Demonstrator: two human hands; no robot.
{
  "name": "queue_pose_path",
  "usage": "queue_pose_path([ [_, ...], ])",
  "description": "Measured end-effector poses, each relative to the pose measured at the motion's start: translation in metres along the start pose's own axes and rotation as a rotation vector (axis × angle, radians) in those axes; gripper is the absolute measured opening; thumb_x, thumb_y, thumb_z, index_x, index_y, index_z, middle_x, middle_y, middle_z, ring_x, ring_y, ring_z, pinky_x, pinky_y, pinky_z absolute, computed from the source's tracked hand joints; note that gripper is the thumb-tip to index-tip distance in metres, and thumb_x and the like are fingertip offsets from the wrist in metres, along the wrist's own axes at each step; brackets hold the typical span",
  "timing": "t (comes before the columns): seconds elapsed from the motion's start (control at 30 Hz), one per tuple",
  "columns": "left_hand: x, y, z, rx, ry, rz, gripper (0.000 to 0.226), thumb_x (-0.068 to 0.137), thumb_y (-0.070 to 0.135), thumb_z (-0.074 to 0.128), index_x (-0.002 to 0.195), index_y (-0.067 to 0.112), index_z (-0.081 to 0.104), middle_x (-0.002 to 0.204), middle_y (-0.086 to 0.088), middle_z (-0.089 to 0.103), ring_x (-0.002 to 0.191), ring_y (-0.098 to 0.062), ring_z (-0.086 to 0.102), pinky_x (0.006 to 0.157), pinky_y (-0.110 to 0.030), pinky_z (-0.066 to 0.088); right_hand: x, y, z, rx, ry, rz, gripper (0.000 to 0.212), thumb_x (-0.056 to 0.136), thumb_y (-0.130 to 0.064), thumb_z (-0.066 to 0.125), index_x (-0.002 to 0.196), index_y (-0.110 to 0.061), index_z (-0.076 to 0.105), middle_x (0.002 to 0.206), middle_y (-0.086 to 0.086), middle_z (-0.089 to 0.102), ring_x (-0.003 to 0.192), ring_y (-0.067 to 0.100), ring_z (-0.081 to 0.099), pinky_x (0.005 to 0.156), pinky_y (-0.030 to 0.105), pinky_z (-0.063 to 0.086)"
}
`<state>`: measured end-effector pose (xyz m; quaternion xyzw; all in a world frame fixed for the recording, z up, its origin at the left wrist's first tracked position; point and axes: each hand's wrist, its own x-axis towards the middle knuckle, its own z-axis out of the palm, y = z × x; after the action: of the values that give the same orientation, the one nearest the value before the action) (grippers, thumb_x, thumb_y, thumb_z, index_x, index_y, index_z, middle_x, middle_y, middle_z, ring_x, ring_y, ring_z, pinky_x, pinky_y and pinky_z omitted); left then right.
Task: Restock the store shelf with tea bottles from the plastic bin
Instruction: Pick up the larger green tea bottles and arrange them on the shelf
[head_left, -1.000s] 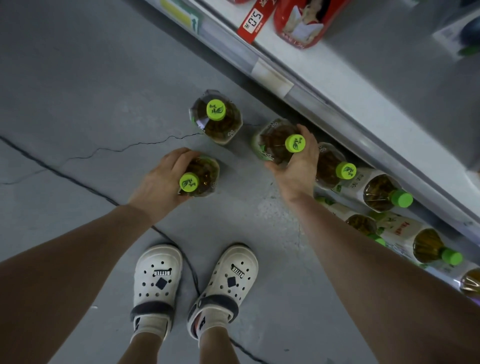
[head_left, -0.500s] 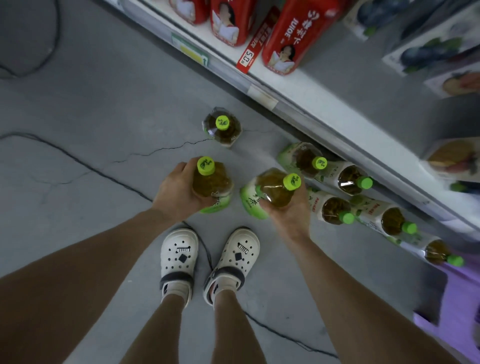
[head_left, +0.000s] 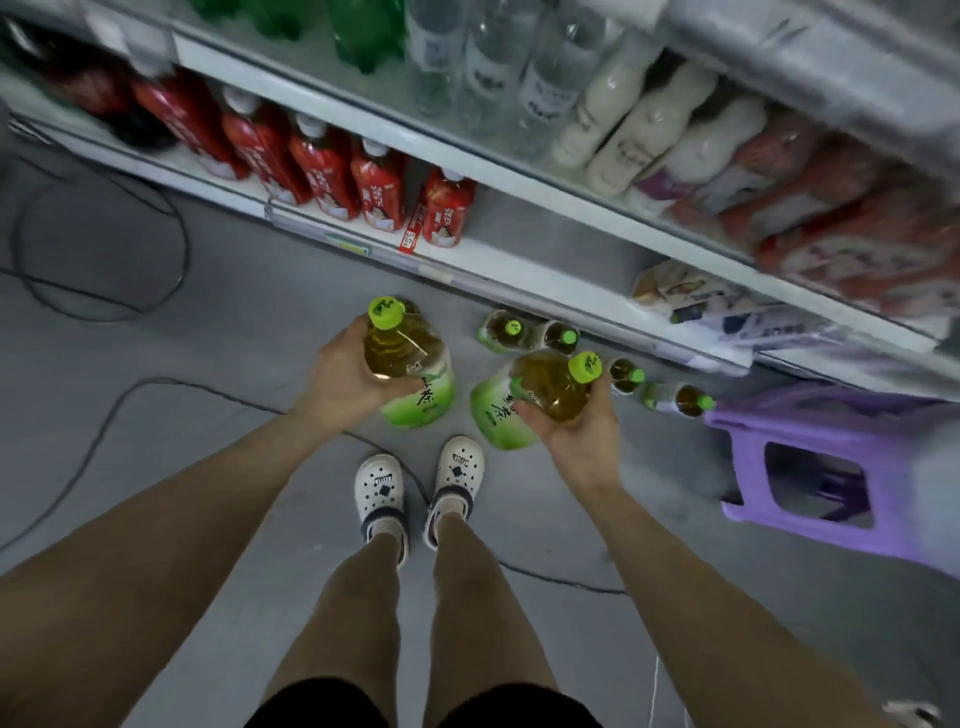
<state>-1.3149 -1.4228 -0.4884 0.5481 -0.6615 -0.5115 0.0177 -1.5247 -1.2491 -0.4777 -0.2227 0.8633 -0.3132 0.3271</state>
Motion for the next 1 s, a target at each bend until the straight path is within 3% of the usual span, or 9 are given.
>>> queue_pose_path([
  [0.13,-0.05,0.067,-0.043,0.035,-0.007,0.101,0.082,0.064,0.03,0.091,0.13,0.017,0.046,0.115,0.002,0.063,0.104,-0.016,0.059,0.093,-0.028,0.045,-0.042,-0.066,-0.055,0.048,0.077,-0.102,0.078,0.062,-0.047,0.088,0.124,-0.027,0.047,0.115,-0.004,0.064,0.103,0.014,0.062,0.092,0.037,0.052],
  [0.37,-0.112,0.172,-0.108,0.05,0.025,0.355,0.081,0.063,0.029,0.091,0.133,0.017,0.051,0.109,0.008,0.065,0.101,-0.01,0.061,0.088,-0.02,0.042,-0.091,-0.157,-0.14,0.059,0.22,-0.347,0.075,0.065,-0.056,0.081,0.129,-0.033,0.048,0.116,-0.007,0.064,0.108,0.014,0.061,0.094,0.042,0.05],
  [0.5,-0.137,0.231,-0.14,0.07,0.07,0.502,0.088,0.06,0.042,0.091,0.136,0.022,0.05,0.113,0.011,0.064,0.106,-0.01,0.061,0.097,-0.025,0.045,-0.11,-0.205,-0.191,0.106,0.286,-0.422,0.072,0.065,-0.056,0.082,0.127,-0.039,0.047,0.116,-0.01,0.065,0.107,0.011,0.062,0.094,0.043,0.051],
  [0.67,-0.178,0.314,-0.175,0.046,0.151,0.658,0.083,0.066,0.036,0.088,0.138,0.025,0.049,0.113,0.012,0.057,0.102,-0.005,0.052,0.09,-0.017,0.036,-0.145,-0.267,-0.264,0.08,0.376,-0.59,0.069,0.072,-0.049,0.08,0.131,-0.036,0.047,0.118,-0.013,0.064,0.107,0.005,0.06,0.098,0.036,0.048],
  [0.8,-0.212,0.376,-0.197,0.047,0.189,0.787,0.083,0.066,0.042,0.086,0.139,0.028,0.05,0.115,0.016,0.055,0.104,-0.002,0.051,0.089,-0.016,0.034,-0.173,-0.312,-0.322,0.054,0.425,-0.71,0.065,0.077,-0.043,0.079,0.132,-0.036,0.045,0.111,-0.021,0.064,0.102,-0.002,0.06,0.096,0.03,0.047],
  [0.9,-0.233,0.423,-0.212,0.016,0.168,0.865,0.082,0.059,0.056,0.085,0.132,0.034,0.054,0.115,0.016,0.063,0.105,-0.006,0.059,0.089,-0.024,0.043,-0.187,-0.343,-0.367,0.04,0.421,-0.78,0.066,0.078,-0.047,0.077,0.133,-0.038,0.042,0.113,-0.016,0.066,0.104,0.002,0.063,0.095,0.035,0.051],
  [1.0,-0.252,0.474,-0.223,-0.029,0.161,0.946,0.089,0.055,0.063,0.084,0.133,0.034,0.054,0.12,0.013,0.065,0.107,-0.008,0.061,0.096,-0.032,0.047,-0.2,-0.377,-0.413,0.004,0.454,-0.846,0.069,0.078,-0.049,0.075,0.137,-0.039,0.04,0.111,-0.023,0.062,0.101,-0.01,0.058,0.087,0.018,0.047],
])
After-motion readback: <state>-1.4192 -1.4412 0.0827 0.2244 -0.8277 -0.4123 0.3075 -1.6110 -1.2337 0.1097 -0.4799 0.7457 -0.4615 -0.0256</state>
